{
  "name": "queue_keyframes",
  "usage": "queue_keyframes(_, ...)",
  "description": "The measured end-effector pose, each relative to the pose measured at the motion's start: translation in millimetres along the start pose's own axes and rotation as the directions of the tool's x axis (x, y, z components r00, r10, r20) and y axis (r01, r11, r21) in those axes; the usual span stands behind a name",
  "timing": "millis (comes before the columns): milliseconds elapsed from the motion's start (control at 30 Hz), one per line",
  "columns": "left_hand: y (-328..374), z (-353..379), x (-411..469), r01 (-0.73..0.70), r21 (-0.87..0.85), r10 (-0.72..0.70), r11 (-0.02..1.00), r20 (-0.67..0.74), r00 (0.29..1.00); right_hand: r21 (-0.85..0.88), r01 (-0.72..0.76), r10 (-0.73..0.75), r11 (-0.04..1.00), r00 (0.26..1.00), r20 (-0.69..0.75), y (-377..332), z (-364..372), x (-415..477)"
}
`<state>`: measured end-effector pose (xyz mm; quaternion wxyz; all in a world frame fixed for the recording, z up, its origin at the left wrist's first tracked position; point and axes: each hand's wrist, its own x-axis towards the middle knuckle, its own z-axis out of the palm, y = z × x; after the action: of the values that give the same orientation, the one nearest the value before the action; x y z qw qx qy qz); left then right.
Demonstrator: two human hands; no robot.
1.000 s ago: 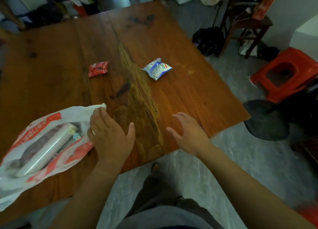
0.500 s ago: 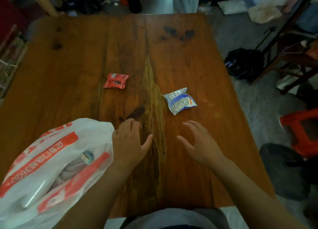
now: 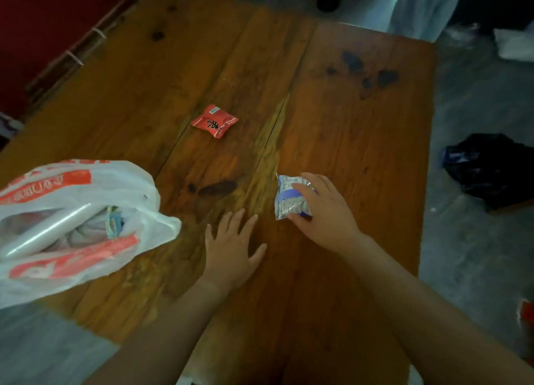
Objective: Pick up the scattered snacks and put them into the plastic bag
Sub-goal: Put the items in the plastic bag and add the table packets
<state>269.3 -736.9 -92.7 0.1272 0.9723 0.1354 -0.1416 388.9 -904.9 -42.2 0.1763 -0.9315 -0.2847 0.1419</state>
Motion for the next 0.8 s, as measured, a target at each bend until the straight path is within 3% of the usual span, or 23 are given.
queue_keyframes(100,14.6,20.7,-6.7,0.127,-0.067,-0.129,0.990,-0.038,0.991,-0.005,0.057,-0.056,0.998,0.995,0.088,23.1,7.9,9.7)
queue_keyframes(167,21.5,33.7,-12.1,0.162,-0.069,-0.168,0.984,-0.092,0.982,0.017,0.103,-0.104,0.995,0.992,0.066,32.3,15.6,0.1)
queue_keyframes(300,23.8,42.4,-13.8,0.207,-0.076,-0.217,0.975,-0.163,0.963,-0.009,0.112,-0.112,0.994,0.994,-0.001,41.0,28.1,-30.3)
queue_keyframes(500,22.2,43.0,-13.6,0.202,-0.105,-0.219,0.974,-0.187,0.958,0.046,0.168,-0.170,0.985,0.985,0.039,37.8,31.0,-11.7)
queue_keyframes(800,21.6,42.1,-12.7,0.176,-0.121,-0.199,0.977,-0.222,0.954,0.068,0.033,-0.035,0.997,0.999,0.017,37.4,39.4,-30.5)
